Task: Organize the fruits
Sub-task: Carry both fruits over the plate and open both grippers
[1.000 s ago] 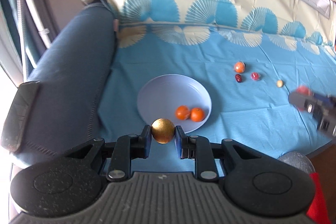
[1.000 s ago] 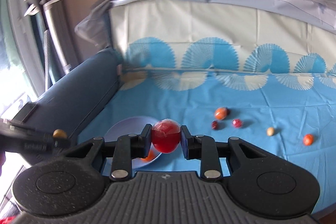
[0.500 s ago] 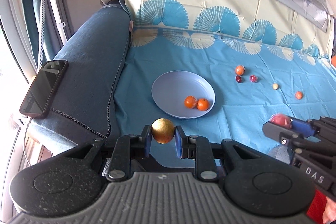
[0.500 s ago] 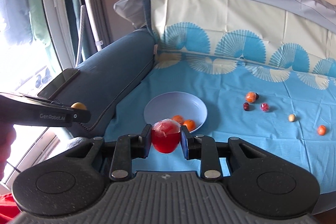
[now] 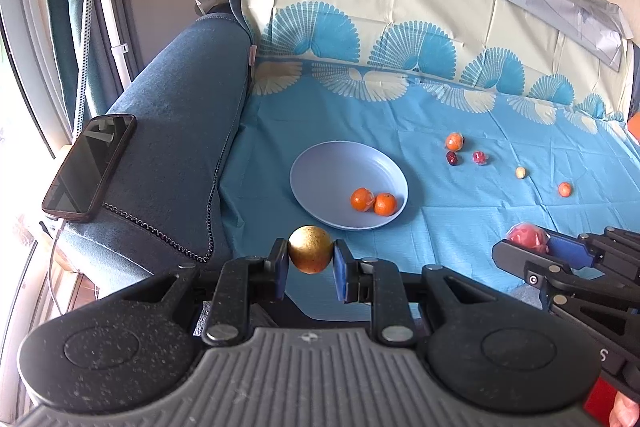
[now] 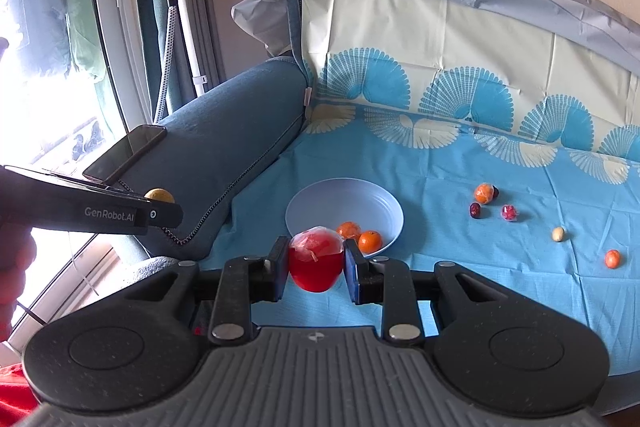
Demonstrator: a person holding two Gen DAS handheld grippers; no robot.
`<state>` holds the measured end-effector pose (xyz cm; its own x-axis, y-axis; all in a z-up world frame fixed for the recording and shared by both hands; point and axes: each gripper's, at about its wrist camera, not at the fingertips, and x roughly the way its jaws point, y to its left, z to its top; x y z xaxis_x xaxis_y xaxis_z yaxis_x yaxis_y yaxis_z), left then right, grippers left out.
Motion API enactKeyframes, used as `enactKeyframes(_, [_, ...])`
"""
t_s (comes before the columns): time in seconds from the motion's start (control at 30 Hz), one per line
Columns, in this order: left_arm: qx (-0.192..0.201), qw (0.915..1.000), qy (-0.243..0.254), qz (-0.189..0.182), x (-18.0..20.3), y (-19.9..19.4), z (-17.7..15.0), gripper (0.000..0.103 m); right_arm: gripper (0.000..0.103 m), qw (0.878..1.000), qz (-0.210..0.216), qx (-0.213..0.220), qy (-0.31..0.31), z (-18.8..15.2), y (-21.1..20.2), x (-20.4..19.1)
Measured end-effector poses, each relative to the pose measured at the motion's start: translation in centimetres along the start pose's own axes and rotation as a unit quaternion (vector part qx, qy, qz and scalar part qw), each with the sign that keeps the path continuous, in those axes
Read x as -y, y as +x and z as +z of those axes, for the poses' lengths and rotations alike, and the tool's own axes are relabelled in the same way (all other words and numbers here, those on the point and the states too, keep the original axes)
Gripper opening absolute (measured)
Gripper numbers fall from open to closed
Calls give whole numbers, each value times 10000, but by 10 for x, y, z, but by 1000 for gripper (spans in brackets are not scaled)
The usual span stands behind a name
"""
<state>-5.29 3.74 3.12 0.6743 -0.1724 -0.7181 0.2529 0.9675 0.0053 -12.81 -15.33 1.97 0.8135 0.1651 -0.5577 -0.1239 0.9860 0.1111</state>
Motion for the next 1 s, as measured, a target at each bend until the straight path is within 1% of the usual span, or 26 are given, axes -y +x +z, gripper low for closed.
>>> enactKeyframes(0.27, [-129,9999,22,20,-1,16,7,26,30,9999,-5,-118,41,1,13,2])
enactKeyframes(0.53, [-231,9997,104,21,2,50,25,26,30,9998,-51,-195,63,8,43,11])
enactKeyframes(0.73, [-352,9993,149,-35,7,95,47,26,30,9994,-109,-298,111,17,85,28])
enactKeyframes(0.87, [-480,9987,178,-78,13,134,62,26,30,9992,-151,-361,111,23,121,41])
enactKeyframes(1.0, [-580,9980,248,0,18,178,76,26,30,9985,-220,-467,171,27,163,56])
